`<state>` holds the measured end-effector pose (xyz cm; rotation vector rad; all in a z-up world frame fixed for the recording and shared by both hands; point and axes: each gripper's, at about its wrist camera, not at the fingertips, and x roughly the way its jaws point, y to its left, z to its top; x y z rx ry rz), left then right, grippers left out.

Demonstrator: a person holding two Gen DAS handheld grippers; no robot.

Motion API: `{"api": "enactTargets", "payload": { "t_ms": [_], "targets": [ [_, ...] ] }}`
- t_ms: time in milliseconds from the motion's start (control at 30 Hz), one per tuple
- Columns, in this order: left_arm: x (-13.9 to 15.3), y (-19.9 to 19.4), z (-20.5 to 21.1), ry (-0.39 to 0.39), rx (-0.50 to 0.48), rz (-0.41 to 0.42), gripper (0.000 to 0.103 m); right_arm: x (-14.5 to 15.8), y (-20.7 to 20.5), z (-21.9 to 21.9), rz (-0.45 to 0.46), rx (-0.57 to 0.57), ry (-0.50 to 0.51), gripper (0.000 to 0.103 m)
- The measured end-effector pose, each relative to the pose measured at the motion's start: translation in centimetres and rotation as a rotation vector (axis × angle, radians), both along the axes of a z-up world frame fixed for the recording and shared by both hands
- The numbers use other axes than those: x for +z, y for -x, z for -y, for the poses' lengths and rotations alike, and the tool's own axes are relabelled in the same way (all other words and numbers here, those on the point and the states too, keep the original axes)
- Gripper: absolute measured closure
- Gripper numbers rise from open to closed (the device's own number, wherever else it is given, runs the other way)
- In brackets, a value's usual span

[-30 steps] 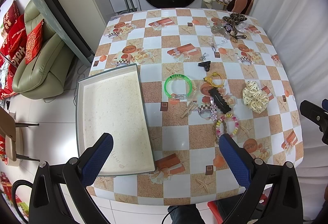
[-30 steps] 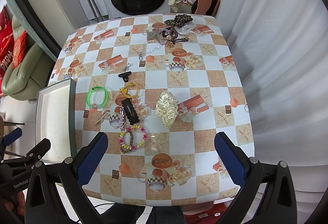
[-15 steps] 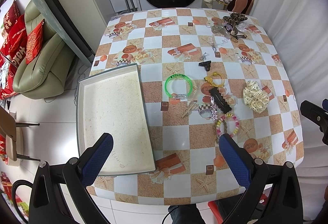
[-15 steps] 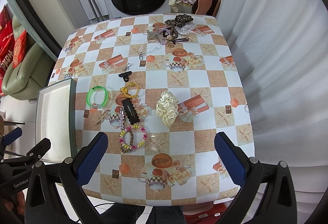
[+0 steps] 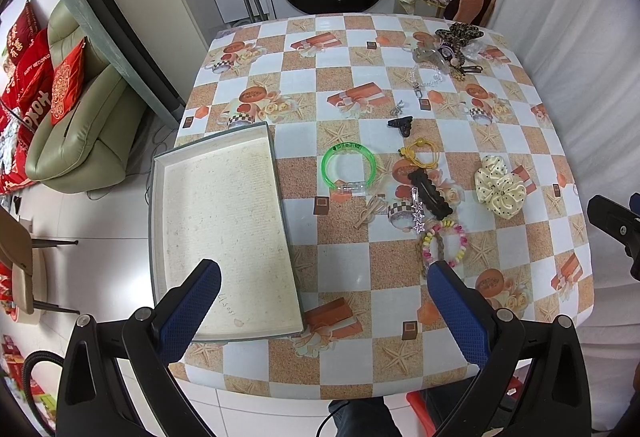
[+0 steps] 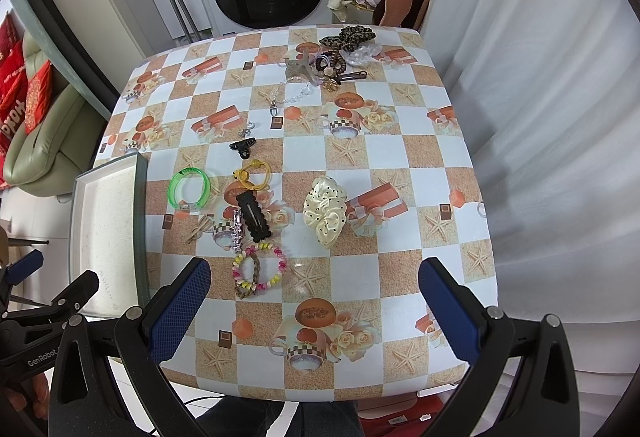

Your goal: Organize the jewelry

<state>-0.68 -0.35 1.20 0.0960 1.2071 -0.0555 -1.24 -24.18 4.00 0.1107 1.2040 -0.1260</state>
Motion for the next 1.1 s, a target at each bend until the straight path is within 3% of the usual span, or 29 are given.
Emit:
{"api": "enactTargets", "payload": {
  "t_ms": [533,900,1100],
  "targets": [
    [-2.1,-1.0,-0.1,0.013,-0.013,-0.051,0.000,-1.4,-0.4,0.4,-0.044,-0.016,-0.010,0.000],
    [-4.1,-5.0,1.6,0.032,-0.029,-0.053,0.000,-5.0,-2.4,2.1,-0.101,-0.043,-0.030,0.000],
    [-6.9,-8.2,2.9,0.037,-0.039,-0.061,0.000,-8.0,-4.2,3.3,-0.133,-0.063,-0.033,0.000]
  ]
}}
